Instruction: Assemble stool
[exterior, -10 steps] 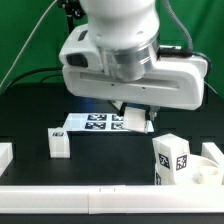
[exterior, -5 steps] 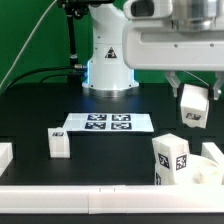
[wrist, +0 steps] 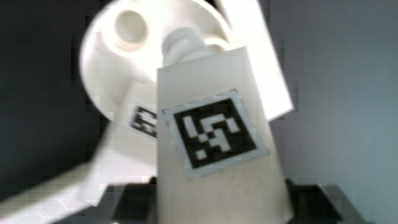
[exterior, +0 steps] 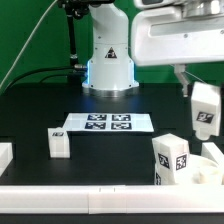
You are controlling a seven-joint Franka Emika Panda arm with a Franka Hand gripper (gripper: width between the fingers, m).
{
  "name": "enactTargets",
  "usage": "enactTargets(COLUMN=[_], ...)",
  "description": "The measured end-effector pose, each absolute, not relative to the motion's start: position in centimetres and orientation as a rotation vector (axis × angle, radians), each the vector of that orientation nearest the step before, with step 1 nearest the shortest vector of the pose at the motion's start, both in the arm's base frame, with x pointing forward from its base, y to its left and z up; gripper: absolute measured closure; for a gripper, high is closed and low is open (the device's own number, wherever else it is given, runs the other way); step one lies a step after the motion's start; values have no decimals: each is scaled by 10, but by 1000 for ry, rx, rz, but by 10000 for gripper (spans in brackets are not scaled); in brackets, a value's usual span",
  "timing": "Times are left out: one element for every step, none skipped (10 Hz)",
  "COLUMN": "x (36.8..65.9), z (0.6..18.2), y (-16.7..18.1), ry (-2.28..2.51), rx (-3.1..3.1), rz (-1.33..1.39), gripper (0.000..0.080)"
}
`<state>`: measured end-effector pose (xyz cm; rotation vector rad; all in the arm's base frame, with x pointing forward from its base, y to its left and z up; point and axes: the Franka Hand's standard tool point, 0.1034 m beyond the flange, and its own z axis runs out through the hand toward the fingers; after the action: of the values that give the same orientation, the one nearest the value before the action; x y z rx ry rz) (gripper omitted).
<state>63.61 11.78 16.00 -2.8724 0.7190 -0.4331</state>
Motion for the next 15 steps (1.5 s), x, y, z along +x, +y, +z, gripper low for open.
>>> enactTargets(x=[630, 624, 624, 623, 623, 622, 618, 617, 618, 614, 613, 613, 613, 613, 613], z=[159, 153, 152, 150, 150, 150, 148, 151, 152, 147, 145, 145, 144, 144, 144], y=[134, 144, 151, 155, 153, 151, 141, 124, 102, 99, 100, 100, 100, 100, 100], ry=[742, 747, 733, 714, 720, 690, 633, 563, 527, 545, 557, 560, 560, 561, 561], rx=[-2817, -2795, -2780, -2781, -2781, -2791, -2816, -2843, -2853, -2850, -2848, -2847, -2847, -2847, -2847], rz=[-547, -593, -645, -661, -655, -669, -693, -738, -802, -800, -793, -792, -792, -792, -792], gripper=[475, 475, 475, 475, 475, 475, 475, 475, 475, 475, 475, 475, 475, 475, 475])
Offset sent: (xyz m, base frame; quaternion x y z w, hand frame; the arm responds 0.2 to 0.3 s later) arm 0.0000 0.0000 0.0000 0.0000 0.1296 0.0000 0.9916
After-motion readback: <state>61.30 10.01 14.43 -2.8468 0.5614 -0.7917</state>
